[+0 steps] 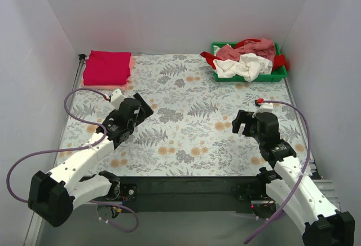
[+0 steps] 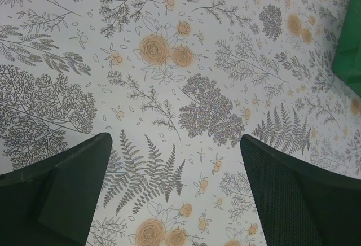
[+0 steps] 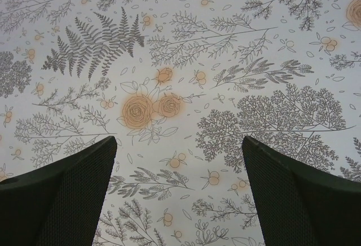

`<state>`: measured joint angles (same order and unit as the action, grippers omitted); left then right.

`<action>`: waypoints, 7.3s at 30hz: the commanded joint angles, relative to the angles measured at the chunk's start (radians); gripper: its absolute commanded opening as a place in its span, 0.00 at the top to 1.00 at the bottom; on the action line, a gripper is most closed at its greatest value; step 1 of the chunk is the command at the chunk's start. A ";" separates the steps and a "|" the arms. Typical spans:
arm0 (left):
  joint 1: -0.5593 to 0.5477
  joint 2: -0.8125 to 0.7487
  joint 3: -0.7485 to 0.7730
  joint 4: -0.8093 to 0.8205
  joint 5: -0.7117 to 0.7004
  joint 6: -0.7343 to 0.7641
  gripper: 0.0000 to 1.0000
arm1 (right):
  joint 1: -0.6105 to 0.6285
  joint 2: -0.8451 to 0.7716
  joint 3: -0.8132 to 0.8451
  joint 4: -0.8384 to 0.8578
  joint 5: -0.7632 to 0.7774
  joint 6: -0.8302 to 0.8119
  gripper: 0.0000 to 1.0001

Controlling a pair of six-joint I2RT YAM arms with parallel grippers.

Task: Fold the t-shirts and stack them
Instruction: Grab the tshirt from the pile, then move the tshirt to the center of the board, then flatten the tshirt out

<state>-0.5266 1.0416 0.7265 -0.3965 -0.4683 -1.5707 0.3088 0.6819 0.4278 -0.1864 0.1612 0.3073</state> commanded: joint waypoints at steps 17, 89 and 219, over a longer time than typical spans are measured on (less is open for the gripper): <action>0.000 -0.006 -0.009 0.033 -0.064 0.021 0.02 | -0.069 0.390 0.336 0.176 0.010 0.116 0.02; 0.000 -0.040 -0.010 0.033 -0.061 0.034 0.02 | -0.300 1.205 1.632 -0.105 -0.031 -0.289 0.99; 0.231 -0.345 0.761 0.018 0.100 0.123 1.00 | -0.160 -0.033 0.998 -0.048 -0.281 -0.119 0.99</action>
<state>-0.2977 0.7181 1.3705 -0.3744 -0.3786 -1.5234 0.1471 0.6601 1.2785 -0.2237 -0.0669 0.2039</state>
